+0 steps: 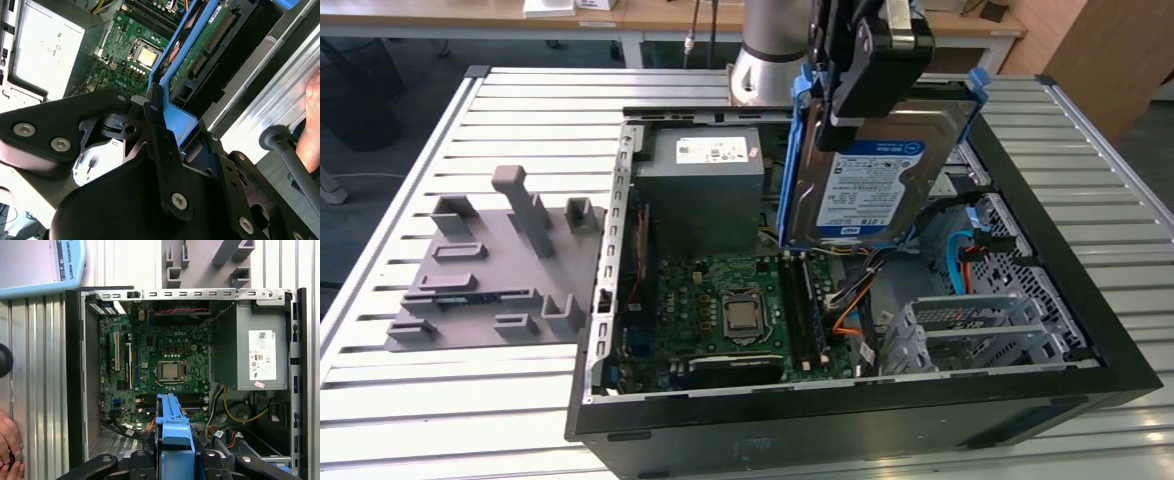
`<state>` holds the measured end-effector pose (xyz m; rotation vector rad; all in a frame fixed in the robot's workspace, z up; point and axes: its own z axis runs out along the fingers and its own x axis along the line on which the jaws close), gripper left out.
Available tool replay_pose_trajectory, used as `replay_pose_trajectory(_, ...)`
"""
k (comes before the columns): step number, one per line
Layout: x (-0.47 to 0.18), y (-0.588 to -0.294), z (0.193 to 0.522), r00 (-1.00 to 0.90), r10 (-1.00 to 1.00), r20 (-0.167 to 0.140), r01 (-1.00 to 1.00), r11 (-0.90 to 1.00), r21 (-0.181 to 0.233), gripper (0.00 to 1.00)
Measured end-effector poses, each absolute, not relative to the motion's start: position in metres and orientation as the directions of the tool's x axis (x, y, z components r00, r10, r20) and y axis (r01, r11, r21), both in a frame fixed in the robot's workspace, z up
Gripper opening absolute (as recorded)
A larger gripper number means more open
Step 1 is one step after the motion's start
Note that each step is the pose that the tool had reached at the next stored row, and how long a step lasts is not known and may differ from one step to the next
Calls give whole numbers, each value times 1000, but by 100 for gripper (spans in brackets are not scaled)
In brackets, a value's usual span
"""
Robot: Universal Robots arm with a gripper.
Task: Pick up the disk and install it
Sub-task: 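Insert the disk into the insertion slot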
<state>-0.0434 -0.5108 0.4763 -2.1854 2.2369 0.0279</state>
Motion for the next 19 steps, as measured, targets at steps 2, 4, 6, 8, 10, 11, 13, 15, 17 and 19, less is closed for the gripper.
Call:
replay_pose_trajectory(2,-43,-511,476,-23,-999,-23,-1000,23,3,36)
replay_pose_trajectory(4,-43,-511,476,-23,-999,-23,-1000,23,3,36)
replay_pose_trajectory(6,-42,-511,476,-23,-999,-23,-1000,23,3,36)
replay_pose_trajectory(8,-41,-511,476,-23,-999,-23,-1000,23,3,36)
replay_pose_trajectory(10,-39,-511,476,-23,-999,-23,-1000,23,3,36)
replay_pose_trajectory(11,-39,-511,476,-23,-999,-23,-1000,23,3,36)
replay_pose_trajectory(13,-38,-511,476,-23,-999,-23,-1000,23,3,36)
replay_pose_trajectory(15,-37,-512,476,-23,-999,-22,-1000,23,3,36)
replay_pose_trajectory(17,-36,-514,476,-23,-999,-23,-1000,23,3,36)
replay_pose_trajectory(19,-36,-518,476,-23,-999,-23,-1000,23,3,36)
